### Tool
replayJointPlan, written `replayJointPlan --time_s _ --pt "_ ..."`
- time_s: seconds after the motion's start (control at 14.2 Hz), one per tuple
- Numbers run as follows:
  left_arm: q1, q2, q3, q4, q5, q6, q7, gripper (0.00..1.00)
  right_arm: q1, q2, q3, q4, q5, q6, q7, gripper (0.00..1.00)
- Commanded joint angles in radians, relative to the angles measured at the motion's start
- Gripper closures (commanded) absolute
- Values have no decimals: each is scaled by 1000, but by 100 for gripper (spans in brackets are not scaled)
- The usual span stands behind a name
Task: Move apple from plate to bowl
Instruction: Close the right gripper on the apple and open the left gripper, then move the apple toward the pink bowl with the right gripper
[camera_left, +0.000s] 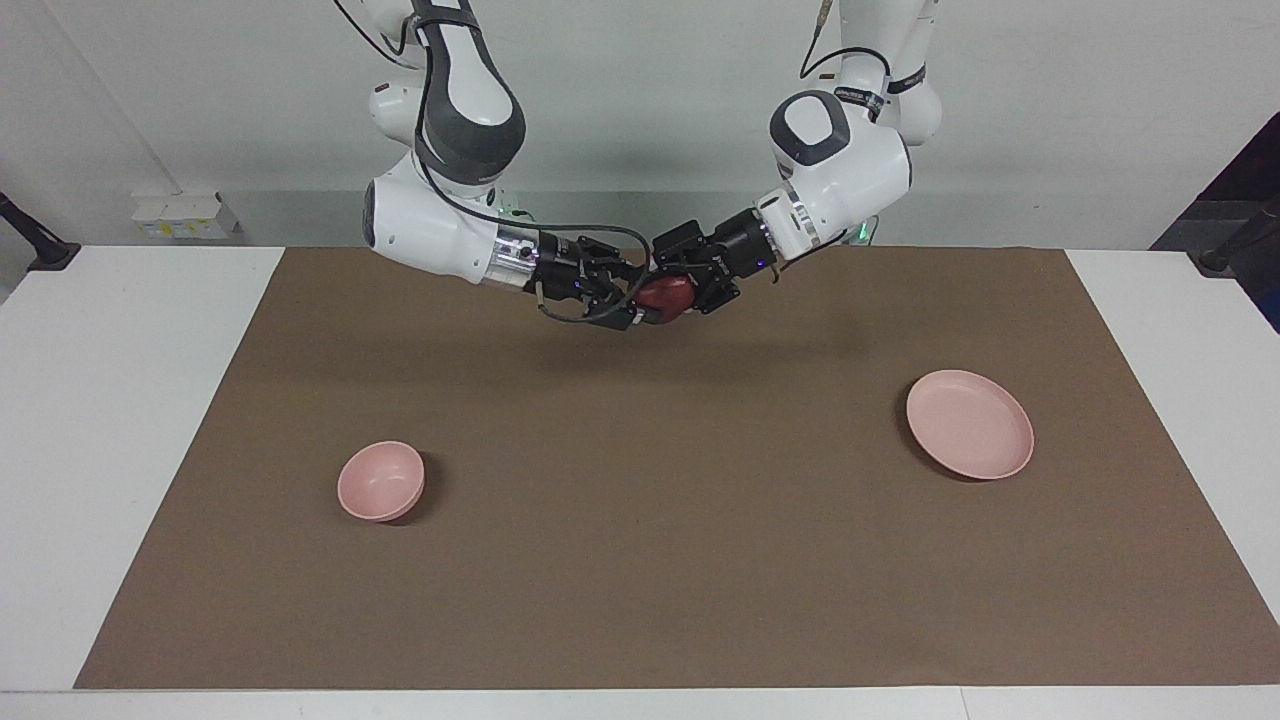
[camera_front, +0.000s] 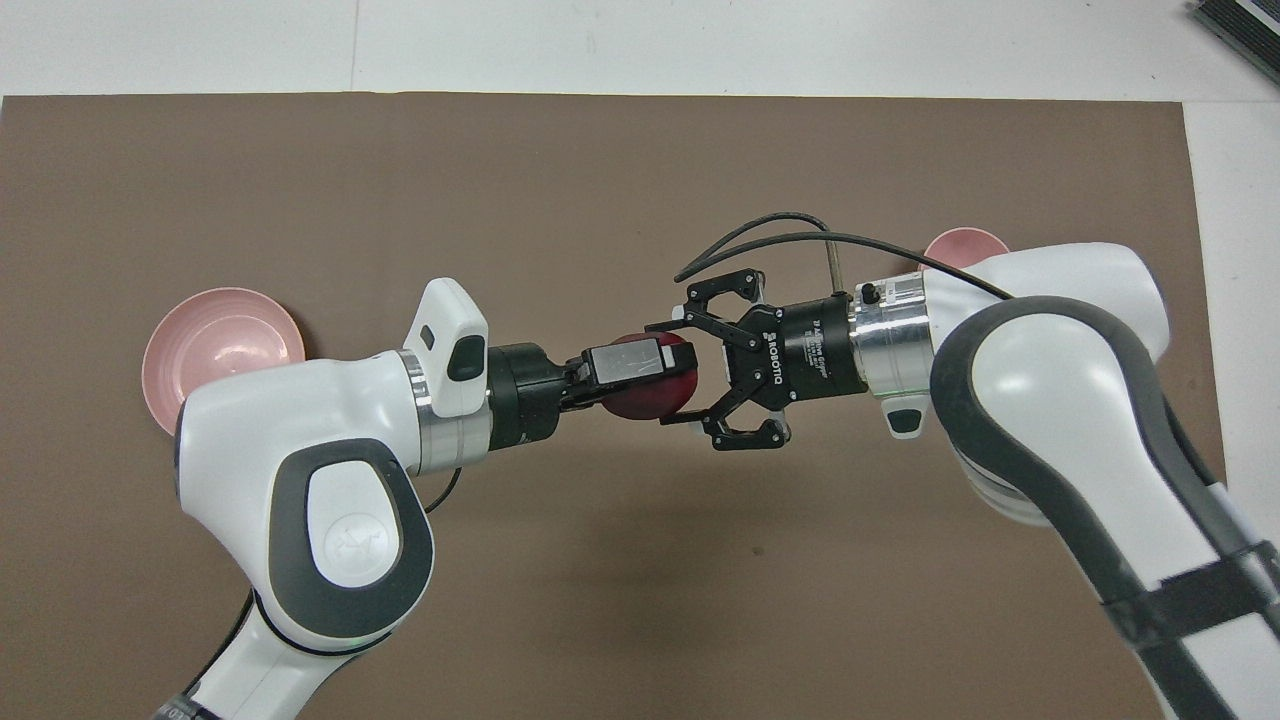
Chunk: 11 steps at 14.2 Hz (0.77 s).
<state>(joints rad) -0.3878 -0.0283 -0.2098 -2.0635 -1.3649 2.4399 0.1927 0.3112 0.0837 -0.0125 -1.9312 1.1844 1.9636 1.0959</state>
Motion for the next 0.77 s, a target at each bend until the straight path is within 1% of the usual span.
replayJointPlan --time_s 0.0,0.14,0.28,0.42,0.7 --pt "-11 -13 1 11 12 27 -7 0 -1 -13 5 -11 -6 -17 -25 100" --pt "-8 -15 1 10 13 25 -6 0 -7 -13 5 -9 -6 -18 -27 100" --pt "1 -18 3 6 15 24 -4 0 -15 -15 -3 -3 -12 -60 -33 100" --pt "23 -27 7 -13 15 21 -3 0 -66 -18 -6 -2 -26 -112 -42 100" --pt "63 -39 9 -44 33 16 2 0 -147 -18 -7 32 -118 -207 -42 100"
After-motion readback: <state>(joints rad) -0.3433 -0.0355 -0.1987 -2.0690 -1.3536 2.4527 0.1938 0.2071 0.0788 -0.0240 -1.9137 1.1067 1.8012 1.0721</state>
